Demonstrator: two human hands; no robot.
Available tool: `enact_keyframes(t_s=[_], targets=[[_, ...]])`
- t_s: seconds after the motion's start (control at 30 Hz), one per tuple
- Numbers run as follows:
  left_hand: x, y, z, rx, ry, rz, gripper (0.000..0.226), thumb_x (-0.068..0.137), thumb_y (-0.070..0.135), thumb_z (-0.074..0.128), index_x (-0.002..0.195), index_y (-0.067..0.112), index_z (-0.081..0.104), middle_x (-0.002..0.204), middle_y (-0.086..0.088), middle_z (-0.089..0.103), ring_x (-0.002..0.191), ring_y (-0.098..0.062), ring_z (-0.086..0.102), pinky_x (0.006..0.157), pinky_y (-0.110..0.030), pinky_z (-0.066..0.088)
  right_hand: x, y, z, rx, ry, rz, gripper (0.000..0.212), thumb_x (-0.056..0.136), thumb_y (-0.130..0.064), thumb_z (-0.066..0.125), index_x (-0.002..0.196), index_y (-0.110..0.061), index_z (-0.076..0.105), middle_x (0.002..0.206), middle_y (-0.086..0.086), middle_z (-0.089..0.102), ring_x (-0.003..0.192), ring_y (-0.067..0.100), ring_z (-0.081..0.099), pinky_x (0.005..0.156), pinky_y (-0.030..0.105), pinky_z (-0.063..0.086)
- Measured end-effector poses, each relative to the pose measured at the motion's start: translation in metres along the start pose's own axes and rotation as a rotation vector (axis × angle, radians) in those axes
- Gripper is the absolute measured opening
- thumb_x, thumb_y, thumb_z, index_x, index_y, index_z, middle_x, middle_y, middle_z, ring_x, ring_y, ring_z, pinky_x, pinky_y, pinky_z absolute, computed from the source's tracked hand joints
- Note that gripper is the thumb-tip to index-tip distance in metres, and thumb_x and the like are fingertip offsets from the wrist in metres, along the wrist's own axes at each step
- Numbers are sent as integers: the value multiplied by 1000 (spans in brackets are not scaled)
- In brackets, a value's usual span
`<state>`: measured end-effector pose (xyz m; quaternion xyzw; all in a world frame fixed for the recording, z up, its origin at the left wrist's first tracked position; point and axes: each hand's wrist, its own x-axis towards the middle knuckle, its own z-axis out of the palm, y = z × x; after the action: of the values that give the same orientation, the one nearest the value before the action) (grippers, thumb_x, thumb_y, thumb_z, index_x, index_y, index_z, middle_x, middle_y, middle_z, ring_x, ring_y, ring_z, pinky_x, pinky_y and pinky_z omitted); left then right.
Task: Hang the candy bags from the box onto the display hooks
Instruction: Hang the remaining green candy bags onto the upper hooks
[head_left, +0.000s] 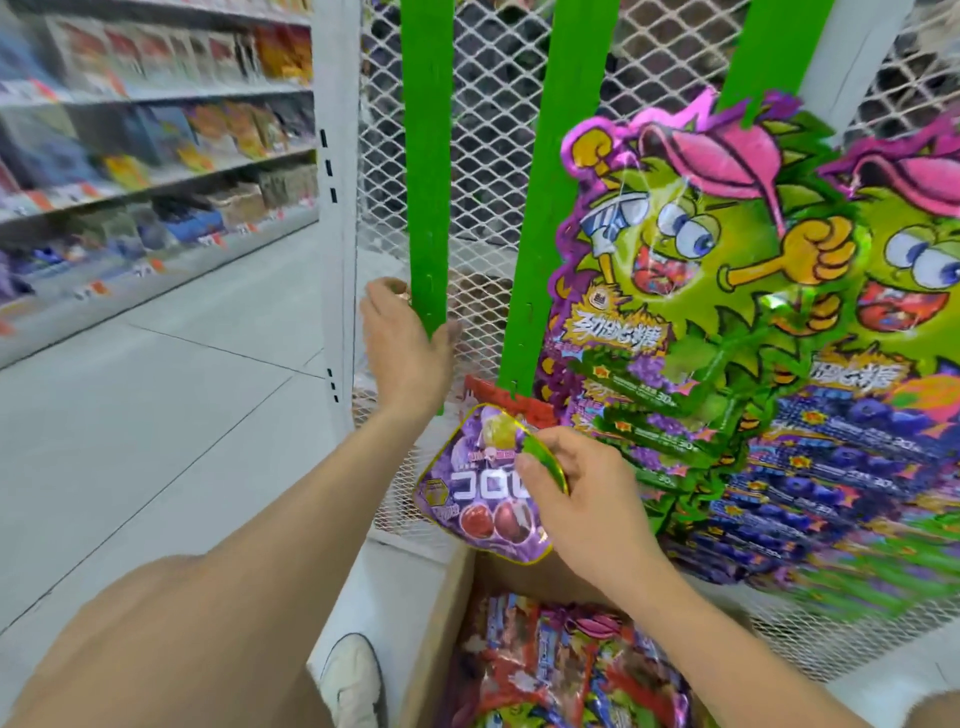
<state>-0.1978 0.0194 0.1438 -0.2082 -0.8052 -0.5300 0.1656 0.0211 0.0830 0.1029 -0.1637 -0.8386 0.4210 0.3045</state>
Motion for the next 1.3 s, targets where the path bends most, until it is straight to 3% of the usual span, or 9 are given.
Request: enact_keyframes(t_s=[0.1, 0.3, 0.43, 0.53, 0.67, 0.73, 0.83, 1.0, 1.3], targets=[[3, -5, 0, -52, -25, -52, 60, 79, 26, 92, 117, 15, 46, 115, -9, 59, 103, -29, 60, 90, -44, 50, 2, -4, 0, -29, -8, 7, 16, 96, -40, 60, 93, -26, 66, 76, -3, 69, 71, 26, 62, 69, 49, 53], [-10, -6, -37, 1, -367, -85, 19, 96, 36, 77, 102, 19, 72, 80, 10, 66, 70, -6, 61, 60, -16, 46, -4, -8, -4, -156, -91, 106, 17, 106, -31, 54, 120, -31, 63, 90, -10, 64, 65, 14, 47, 70, 38, 42], [-34, -9, -64, 180, -614, -108, 34, 107, 39, 59, 82, 14, 56, 69, -1, 50, 68, -26, 51, 60, -39, 45, -12, -26, -5, -159, -177, 169, 39, 107, -13, 50, 144, -24, 55, 116, 15, 73, 79, 18, 67, 81, 33, 51], [-51, -5, -80, 166, -756, -161, 39, 110, 42, 50, 83, 13, 50, 78, -7, 54, 76, -33, 61, 78, -51, 60, -16, -26, 0, -169, -225, 219, 29, 104, -18, 51, 129, -30, 60, 79, 6, 72, 45, 10, 52, 53, 30, 41], [-69, -2, -91, -7, -880, -255, 29, 113, 34, 47, 92, 16, 57, 78, 0, 63, 64, -12, 67, 62, -32, 62, -21, -24, 8, -107, -240, 214, 14, 105, -28, 50, 106, -29, 64, 45, -9, 53, 49, 28, 64, 51, 34, 45], [-74, -3, -91, -41, -936, -288, 30, 114, 33, 44, 100, 11, 59, 88, -4, 65, 65, -10, 67, 61, -28, 60, -23, -25, 12, -82, -246, 198, 16, 107, -28, 48, 115, -28, 62, 43, -13, 53, 46, 23, 63, 50, 31, 44], [-79, 0, -90, -74, -975, -340, 33, 114, 37, 43, 115, 11, 64, 101, -13, 69, 81, -19, 64, 78, -41, 61, -23, -24, 16, -121, -196, 128, 23, 110, -34, 48, 119, -22, 64, 50, -27, 54, 45, 8, 50, 58, 30, 37], [-84, 11, -89, -216, -1010, -485, 33, 112, 36, 48, 122, 13, 70, 118, -18, 76, 97, -29, 73, 102, -55, 56, -17, -25, 19, -105, -46, 73, 30, 109, -38, 49, 93, -18, 64, 59, 9, 54, 48, 16, 41, 54, 39, 32], [-82, 17, -96, -251, -999, -458, 41, 107, 46, 55, 103, 13, 78, 95, -6, 79, 78, -21, 71, 81, -41, 61, -10, -23, 17, -141, 134, 89, 50, 101, -55, 61, 73, -14, 59, 49, -2, 38, 50, 22, 43, 51, 32, 27]])
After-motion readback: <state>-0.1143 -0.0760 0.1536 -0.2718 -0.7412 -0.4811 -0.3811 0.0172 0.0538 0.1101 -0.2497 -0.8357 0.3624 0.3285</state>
